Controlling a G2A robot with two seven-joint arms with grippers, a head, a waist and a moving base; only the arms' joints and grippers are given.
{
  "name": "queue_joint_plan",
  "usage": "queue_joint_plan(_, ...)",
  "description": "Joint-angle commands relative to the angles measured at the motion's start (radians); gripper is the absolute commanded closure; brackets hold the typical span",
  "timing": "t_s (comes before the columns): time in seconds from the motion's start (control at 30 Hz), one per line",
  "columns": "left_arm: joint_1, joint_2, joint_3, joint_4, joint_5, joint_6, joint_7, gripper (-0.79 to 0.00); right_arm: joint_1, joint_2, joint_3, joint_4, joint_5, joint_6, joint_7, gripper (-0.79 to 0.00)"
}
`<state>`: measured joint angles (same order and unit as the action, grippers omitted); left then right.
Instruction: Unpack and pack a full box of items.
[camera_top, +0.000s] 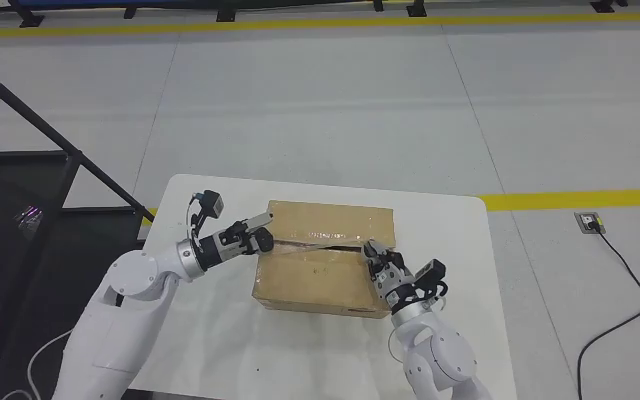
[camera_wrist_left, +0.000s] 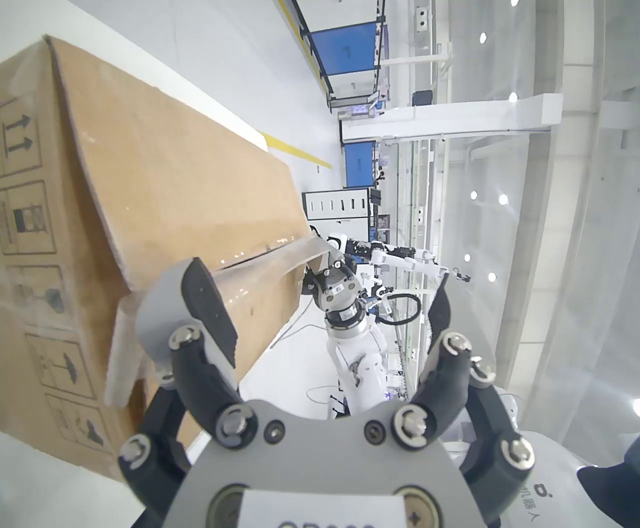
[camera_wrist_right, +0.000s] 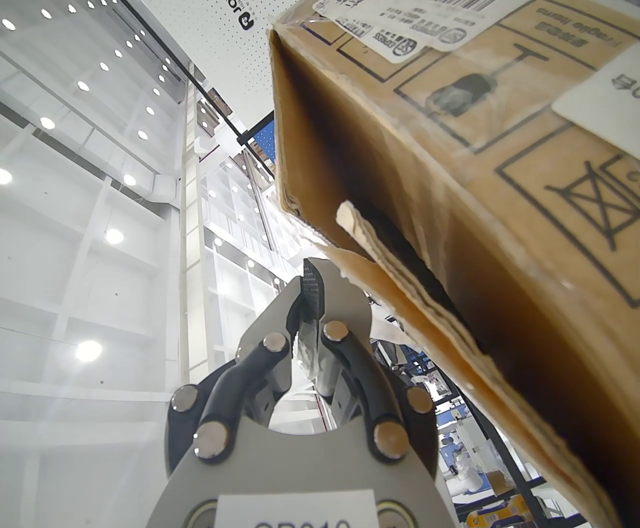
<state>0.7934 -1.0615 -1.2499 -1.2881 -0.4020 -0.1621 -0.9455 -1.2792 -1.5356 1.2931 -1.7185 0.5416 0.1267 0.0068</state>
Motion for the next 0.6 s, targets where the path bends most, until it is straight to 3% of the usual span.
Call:
queue_joint_plan(0.0,-0.017,-0.005,0.016,0.031,-0.002,-0.014,0.004,-0.785,-0.001,0.000,0.000,-0.001,0.000,0.001,0.000,0.000)
queue_joint_plan(0.3,-0.047,-0.016,0.044,0.080,-0.010,-0.038,0.003,-0.785,-0.004,0.004,0.004,-0.004,-0.008,0.009,0.008,0.000)
queue_joint_plan(0.33,-0.049,-0.016,0.047,0.082,-0.010,-0.038,0.002,-0.785,-0.005,0.005,0.005,-0.005,-0.010,0.009,0.009,-0.206)
queue_joint_plan(0.37,-0.050,-0.017,0.049,0.084,-0.010,-0.037,0.002,-0.785,-0.005,0.005,0.005,-0.004,-0.013,0.012,0.009,-0.360)
queue_joint_plan(0.4,-0.051,-0.018,0.051,0.085,-0.010,-0.037,0.002,-0.785,-0.005,0.006,0.006,-0.005,-0.015,0.014,0.009,-0.610)
queue_joint_plan(0.43,-0.052,-0.019,0.053,0.086,-0.009,-0.037,0.002,-0.785,-0.005,0.006,0.006,-0.006,-0.016,0.015,0.009,-0.785)
queue_joint_plan(0.57,-0.056,-0.022,0.061,0.092,-0.009,-0.039,0.004,-0.785,-0.007,0.007,0.006,-0.010,-0.017,0.017,0.009,-0.785)
